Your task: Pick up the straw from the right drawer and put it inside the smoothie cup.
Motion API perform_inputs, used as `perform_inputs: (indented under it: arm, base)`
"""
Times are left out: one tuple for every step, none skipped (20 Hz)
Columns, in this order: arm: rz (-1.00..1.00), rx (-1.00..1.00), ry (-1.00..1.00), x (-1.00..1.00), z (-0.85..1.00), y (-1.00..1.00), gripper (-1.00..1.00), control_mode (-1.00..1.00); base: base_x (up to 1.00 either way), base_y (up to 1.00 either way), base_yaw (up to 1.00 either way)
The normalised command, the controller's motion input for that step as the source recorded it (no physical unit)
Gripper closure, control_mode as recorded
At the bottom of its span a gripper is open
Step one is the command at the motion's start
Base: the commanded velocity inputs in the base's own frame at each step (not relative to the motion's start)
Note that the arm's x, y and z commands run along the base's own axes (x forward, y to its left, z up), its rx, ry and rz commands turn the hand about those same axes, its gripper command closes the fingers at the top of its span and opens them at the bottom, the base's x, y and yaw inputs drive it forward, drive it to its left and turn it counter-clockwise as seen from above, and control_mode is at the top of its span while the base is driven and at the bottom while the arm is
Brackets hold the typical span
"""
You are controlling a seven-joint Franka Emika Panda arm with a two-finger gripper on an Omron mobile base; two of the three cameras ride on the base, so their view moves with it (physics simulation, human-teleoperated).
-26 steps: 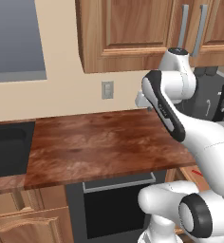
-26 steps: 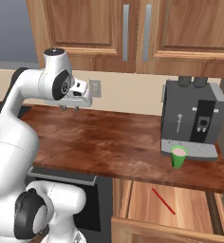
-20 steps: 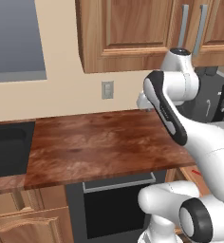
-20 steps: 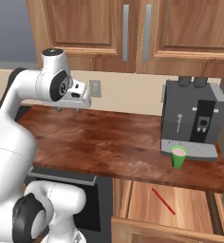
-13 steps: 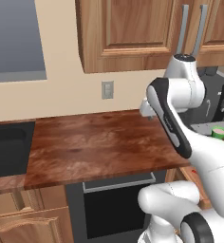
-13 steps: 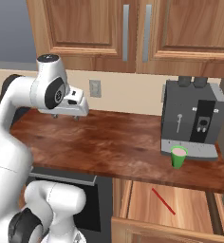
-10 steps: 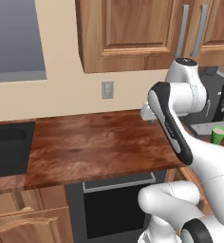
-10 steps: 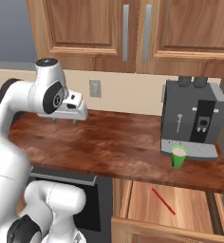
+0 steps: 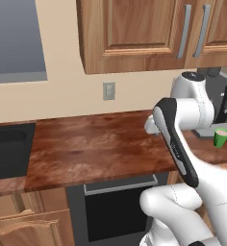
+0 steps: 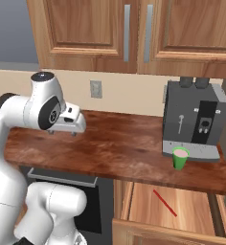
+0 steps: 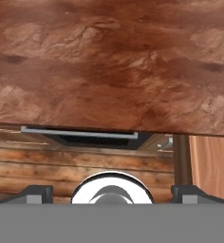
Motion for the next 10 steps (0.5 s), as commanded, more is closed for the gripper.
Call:
perform_inputs:
  arm:
    - [0.00, 0.00, 0.00, 0.00, -0.09, 0.00, -1.00, -1.00]
    - [0.00, 0.00, 0.00, 0.00, -0.08, 0.00, -1.00, -1.00]
    - [0.00, 0.00, 0.00, 0.00, -0.07, 0.00, -1.00, -1.00]
    - [0.00, 0.00, 0.00, 0.00, -0.06, 0.00, -1.00, -1.00]
    - [0.00, 0.00, 0.01, 0.00, -0.06, 0.00, -1.00, -1.00]
    - [0.00, 0.00, 0.01, 0.00, -0.06, 0.00, -1.00, -1.00]
    - [0.00, 0.00, 0.01, 0.00, -0.07, 0.00, -1.00, -1.00]
    - [0.00, 0.00, 0.01, 0.00, -0.08, 0.00, -1.00, -1.00]
    - [0.00, 0.00, 0.01, 0.00, -0.08, 0.00, -1.00, -1.00]
    - [0.00, 0.00, 0.00, 0.00, -0.07, 0.00, -1.00, -1.00]
  base:
    - [0.00, 0.00, 0.00]
    - [0.00, 0.00, 0.00]
    - [0.00, 0.00, 0.00]
    - [0.00, 0.00, 0.00]
    - [0.00, 0.00, 0.00]
    - [0.00, 0.00, 0.00]
    - [0.00, 0.00, 0.00]
    - [0.00, 0.00, 0.00]
    - [0.00, 0.00, 0.00]
    - [0.00, 0.00, 0.00]
